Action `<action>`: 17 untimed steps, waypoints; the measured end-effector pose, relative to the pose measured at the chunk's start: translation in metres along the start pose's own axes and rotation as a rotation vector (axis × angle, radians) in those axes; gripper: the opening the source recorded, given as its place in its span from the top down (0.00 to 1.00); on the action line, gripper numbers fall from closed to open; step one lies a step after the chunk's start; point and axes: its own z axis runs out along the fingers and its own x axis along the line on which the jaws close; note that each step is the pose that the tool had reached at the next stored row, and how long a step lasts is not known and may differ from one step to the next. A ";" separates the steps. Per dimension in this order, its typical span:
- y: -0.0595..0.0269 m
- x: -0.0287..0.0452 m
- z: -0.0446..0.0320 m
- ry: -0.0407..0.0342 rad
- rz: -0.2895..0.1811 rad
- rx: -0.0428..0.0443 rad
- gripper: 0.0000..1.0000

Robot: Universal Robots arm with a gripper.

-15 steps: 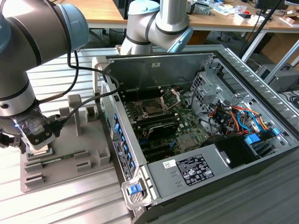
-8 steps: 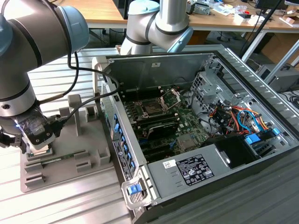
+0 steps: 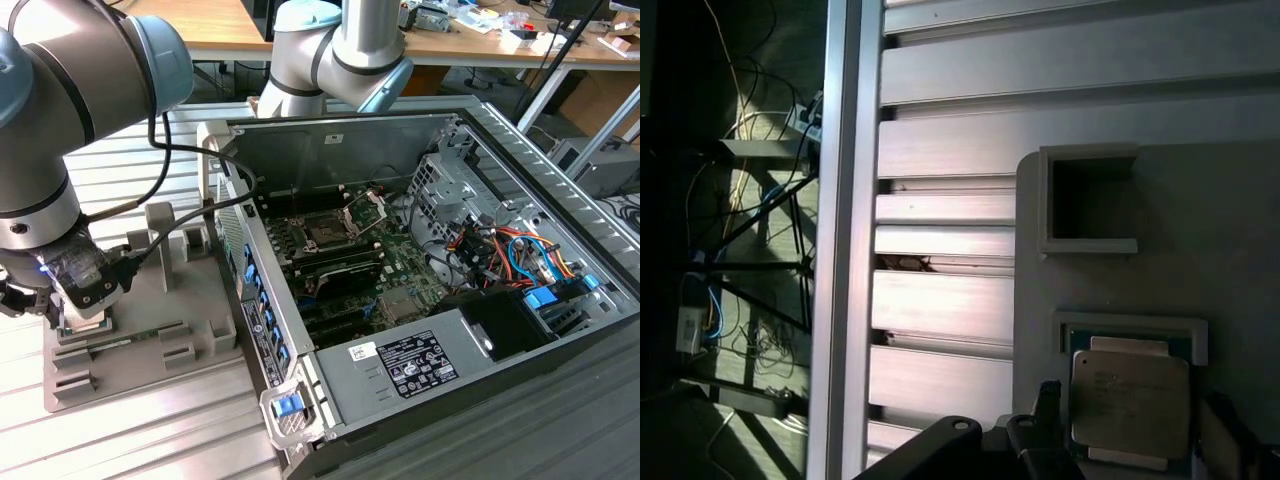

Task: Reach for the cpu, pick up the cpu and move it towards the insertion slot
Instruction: 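Pick up the cpu and move it towards the insertion slot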

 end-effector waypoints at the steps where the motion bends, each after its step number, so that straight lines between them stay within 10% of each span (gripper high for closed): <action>1: 0.0000 -0.0001 0.0002 0.0001 -0.002 0.0000 0.38; 17: 0.0011 -0.0014 0.0093 0.0010 -0.024 0.0000 0.38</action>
